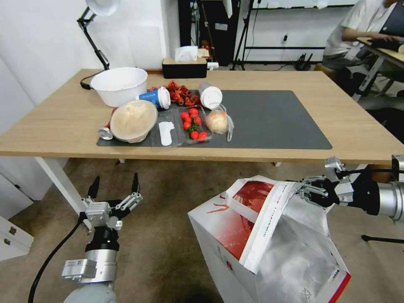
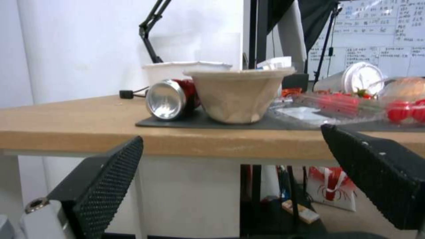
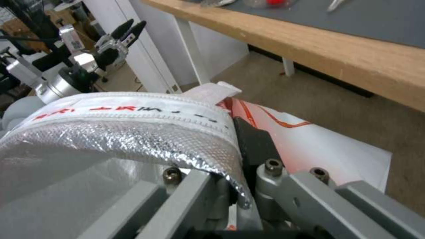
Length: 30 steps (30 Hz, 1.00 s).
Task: Pick up the food delivery bag from the floor and place it on the table.
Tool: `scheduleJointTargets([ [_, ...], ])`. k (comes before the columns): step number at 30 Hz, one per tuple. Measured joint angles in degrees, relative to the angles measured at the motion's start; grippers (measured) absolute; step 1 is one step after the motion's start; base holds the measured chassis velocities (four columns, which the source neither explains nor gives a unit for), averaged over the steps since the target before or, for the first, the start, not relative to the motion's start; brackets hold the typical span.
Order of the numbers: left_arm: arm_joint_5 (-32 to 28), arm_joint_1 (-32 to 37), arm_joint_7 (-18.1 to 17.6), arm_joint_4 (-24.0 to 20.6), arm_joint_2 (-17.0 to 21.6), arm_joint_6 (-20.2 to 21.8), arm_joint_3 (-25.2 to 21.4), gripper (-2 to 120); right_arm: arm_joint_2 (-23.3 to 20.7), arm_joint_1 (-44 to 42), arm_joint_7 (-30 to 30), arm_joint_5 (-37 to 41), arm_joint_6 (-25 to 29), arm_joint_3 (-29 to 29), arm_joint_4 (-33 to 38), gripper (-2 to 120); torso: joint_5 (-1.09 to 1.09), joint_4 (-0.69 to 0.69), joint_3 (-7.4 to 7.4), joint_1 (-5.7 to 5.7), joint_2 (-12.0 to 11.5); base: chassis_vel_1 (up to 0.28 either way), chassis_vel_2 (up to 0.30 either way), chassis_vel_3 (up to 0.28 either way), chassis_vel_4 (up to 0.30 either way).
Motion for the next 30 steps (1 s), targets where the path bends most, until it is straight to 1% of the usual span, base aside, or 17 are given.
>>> scheduleJointTargets([
  [11, 0.0, 0.3, 0.1, -0.6, 0.0, 0.0, -0.3, 100, 0.5, -0.2, -0.2, -0.2, 0.1, 0.1, 0.4, 0, 0.0, 0.0, 1.64, 1.13, 2.8, 0.0, 0.0, 0.0, 0.0],
  [16, -0.2, 0.7, 0.8, -1.0, -0.1, -0.1, -0.8, 100, 0.7, -0.5, -0.2, -0.3, 0.1, 0.3, 0.7, 0, 0.0, 0.0, 2.4, 1.73, 4.2, 0.0, 0.0, 0.0, 0.0],
  [25, -0.2, 1.0, 0.7, -1.3, -0.1, -0.2, -1.1, 100, 0.9, -0.6, -0.3, -0.5, 0.1, 0.4, 0.9, 0, 0.0, 0.0, 3.55, 2.53, 6.1, 0.0, 0.0, 0.0, 0.0],
  [28, -0.1, 1.0, 0.7, -1.5, -0.1, -0.2, -1.1, 100, 1.1, -0.7, -0.4, -0.6, 0.2, 0.4, 1.0, 0, 0.0, 0.0, 4.24, 3.01, 7.2, 0.0, 0.0, 0.0, 0.0],
  [30, 0.0, 1.0, 0.7, -1.5, -0.1, -0.2, -1.1, 100, 1.1, -0.7, -0.4, -0.7, 0.2, 0.4, 1.0, 0, 0.0, 0.0, 4.42, 3.13, 7.6, 0.0, 0.0, 0.0, 0.0],
])
